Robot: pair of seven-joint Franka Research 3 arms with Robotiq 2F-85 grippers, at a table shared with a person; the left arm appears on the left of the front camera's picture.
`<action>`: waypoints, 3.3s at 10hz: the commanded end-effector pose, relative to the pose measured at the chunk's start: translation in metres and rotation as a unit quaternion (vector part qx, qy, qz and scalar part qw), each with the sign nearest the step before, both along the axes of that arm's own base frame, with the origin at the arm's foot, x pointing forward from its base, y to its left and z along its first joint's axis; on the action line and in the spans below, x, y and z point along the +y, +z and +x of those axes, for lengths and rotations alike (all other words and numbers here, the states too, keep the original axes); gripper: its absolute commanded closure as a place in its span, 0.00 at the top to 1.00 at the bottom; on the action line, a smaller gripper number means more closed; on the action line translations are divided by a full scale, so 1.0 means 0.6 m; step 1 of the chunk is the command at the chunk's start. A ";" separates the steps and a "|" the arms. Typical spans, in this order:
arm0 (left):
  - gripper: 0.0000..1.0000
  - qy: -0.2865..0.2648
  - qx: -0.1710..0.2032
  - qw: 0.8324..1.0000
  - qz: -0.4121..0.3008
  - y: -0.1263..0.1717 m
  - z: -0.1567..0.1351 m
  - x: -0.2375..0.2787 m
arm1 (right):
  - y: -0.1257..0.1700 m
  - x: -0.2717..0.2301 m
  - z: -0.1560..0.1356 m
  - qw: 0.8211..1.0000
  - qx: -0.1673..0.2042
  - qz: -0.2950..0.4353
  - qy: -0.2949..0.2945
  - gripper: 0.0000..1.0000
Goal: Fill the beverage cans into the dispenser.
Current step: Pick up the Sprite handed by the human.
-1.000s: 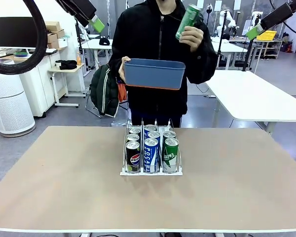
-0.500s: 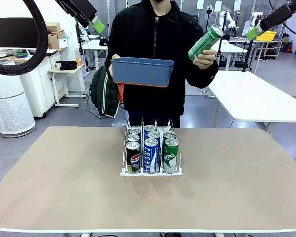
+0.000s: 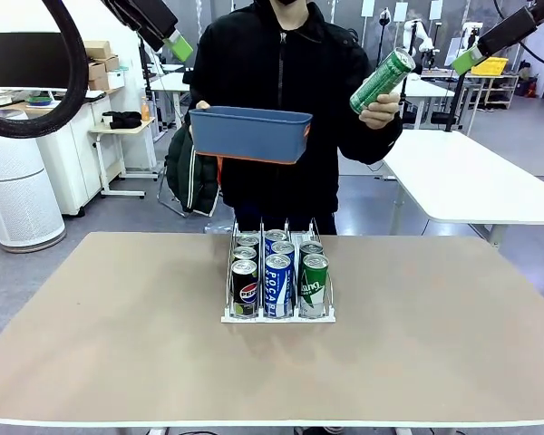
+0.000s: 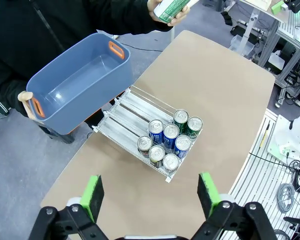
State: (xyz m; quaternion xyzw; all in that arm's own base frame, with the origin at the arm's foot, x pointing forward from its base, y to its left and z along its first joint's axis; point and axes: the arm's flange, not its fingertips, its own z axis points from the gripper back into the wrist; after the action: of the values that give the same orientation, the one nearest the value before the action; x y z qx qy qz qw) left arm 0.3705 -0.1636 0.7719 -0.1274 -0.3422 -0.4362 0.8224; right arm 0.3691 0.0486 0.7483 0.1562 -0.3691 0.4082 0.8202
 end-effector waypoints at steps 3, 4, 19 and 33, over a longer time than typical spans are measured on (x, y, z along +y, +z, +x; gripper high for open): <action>1.00 0.002 0.000 1.000 -0.001 -0.002 0.001 0.002 | -0.001 0.000 0.001 1.000 0.000 0.004 0.002 1.00; 1.00 0.002 0.000 1.000 -0.001 -0.002 0.001 0.002 | -0.001 0.000 0.001 1.000 0.000 0.004 0.002 1.00; 1.00 0.002 0.000 1.000 -0.001 -0.002 0.001 0.002 | -0.001 0.011 0.093 0.997 0.041 -0.014 -0.067 1.00; 1.00 0.002 0.000 1.000 -0.001 -0.002 0.001 0.002 | -0.096 0.061 0.181 0.994 0.093 -0.025 -0.052 1.00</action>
State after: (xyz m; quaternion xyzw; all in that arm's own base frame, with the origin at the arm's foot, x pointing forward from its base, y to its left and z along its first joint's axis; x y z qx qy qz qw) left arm 0.3705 -0.1637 0.7718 -0.1274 -0.3422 -0.4362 0.8225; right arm 0.4758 0.0820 0.6955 0.1457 -0.2889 0.3681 0.8717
